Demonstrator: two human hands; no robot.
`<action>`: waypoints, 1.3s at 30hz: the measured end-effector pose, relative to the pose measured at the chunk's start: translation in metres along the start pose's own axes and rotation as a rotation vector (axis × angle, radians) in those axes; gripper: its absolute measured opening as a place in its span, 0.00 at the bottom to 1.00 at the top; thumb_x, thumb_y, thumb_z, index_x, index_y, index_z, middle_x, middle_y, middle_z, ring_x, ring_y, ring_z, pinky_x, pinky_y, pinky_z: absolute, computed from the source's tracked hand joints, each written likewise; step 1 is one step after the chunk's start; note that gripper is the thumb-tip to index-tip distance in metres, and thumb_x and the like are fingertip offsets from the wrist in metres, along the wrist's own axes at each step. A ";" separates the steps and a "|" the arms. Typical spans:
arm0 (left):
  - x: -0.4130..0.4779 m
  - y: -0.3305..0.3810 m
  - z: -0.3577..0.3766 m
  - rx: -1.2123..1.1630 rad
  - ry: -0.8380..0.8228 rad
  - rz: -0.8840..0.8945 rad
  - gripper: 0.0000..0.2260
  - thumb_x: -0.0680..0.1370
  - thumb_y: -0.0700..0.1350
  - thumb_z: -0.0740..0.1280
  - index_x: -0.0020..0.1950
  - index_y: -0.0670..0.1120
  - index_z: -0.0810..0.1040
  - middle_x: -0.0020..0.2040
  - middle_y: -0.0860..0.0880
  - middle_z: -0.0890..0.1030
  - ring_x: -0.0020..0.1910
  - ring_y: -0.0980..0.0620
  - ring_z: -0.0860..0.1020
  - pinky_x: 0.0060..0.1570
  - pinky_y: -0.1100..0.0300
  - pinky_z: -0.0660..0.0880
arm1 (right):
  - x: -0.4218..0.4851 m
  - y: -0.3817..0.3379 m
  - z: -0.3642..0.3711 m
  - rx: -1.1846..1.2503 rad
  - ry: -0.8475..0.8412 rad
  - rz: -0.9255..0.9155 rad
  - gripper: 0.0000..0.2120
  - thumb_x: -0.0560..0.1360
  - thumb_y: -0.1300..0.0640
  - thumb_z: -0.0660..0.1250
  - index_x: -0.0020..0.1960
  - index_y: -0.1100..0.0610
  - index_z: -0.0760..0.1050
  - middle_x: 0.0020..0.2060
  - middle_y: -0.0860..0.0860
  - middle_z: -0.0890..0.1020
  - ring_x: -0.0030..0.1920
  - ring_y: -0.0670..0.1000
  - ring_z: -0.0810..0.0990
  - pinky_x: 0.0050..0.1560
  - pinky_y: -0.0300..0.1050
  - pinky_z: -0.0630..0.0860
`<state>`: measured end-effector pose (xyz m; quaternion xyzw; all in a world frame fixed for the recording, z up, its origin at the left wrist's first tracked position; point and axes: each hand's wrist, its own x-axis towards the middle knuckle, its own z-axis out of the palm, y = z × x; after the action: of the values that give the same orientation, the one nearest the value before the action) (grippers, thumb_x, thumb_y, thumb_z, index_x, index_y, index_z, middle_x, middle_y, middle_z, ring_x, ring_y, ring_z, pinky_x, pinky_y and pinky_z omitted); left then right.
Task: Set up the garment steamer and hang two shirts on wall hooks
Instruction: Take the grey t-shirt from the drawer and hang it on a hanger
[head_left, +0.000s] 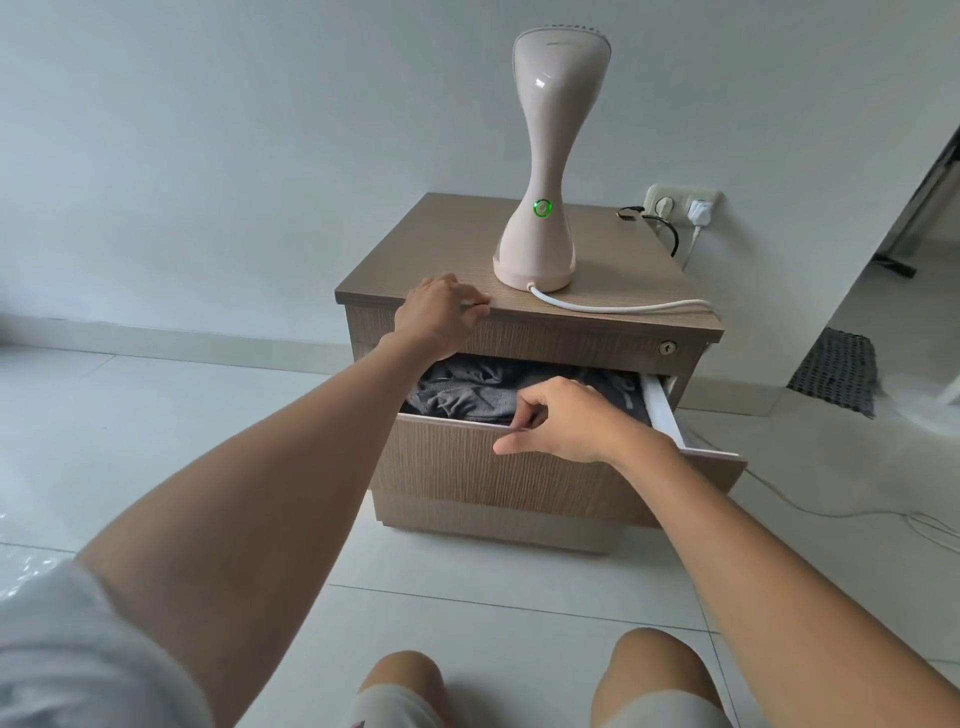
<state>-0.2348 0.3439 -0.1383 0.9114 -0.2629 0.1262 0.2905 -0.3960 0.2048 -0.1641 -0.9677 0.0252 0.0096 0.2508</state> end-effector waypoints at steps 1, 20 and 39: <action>-0.002 0.000 0.000 0.000 0.005 0.011 0.12 0.78 0.56 0.64 0.58 0.57 0.81 0.55 0.50 0.77 0.60 0.47 0.72 0.51 0.54 0.68 | -0.006 -0.002 0.000 0.017 -0.035 -0.010 0.19 0.59 0.32 0.76 0.38 0.45 0.79 0.37 0.41 0.81 0.43 0.44 0.79 0.46 0.48 0.75; -0.072 -0.048 0.034 0.146 -0.519 -0.409 0.36 0.71 0.63 0.69 0.71 0.42 0.66 0.59 0.43 0.77 0.54 0.43 0.77 0.53 0.51 0.76 | 0.021 0.036 0.010 -0.006 0.022 0.229 0.25 0.72 0.40 0.70 0.66 0.48 0.74 0.67 0.52 0.74 0.65 0.55 0.73 0.61 0.48 0.68; -0.056 0.040 -0.081 -1.069 -0.428 -0.294 0.08 0.79 0.44 0.62 0.53 0.40 0.74 0.56 0.38 0.79 0.52 0.44 0.81 0.49 0.54 0.80 | 0.022 -0.011 -0.050 0.413 0.354 -0.111 0.32 0.77 0.56 0.68 0.76 0.44 0.59 0.68 0.49 0.65 0.65 0.44 0.68 0.64 0.42 0.66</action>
<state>-0.3098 0.3874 -0.0763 0.6707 -0.2136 -0.2521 0.6641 -0.3732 0.1894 -0.1160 -0.8825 0.0171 -0.1789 0.4347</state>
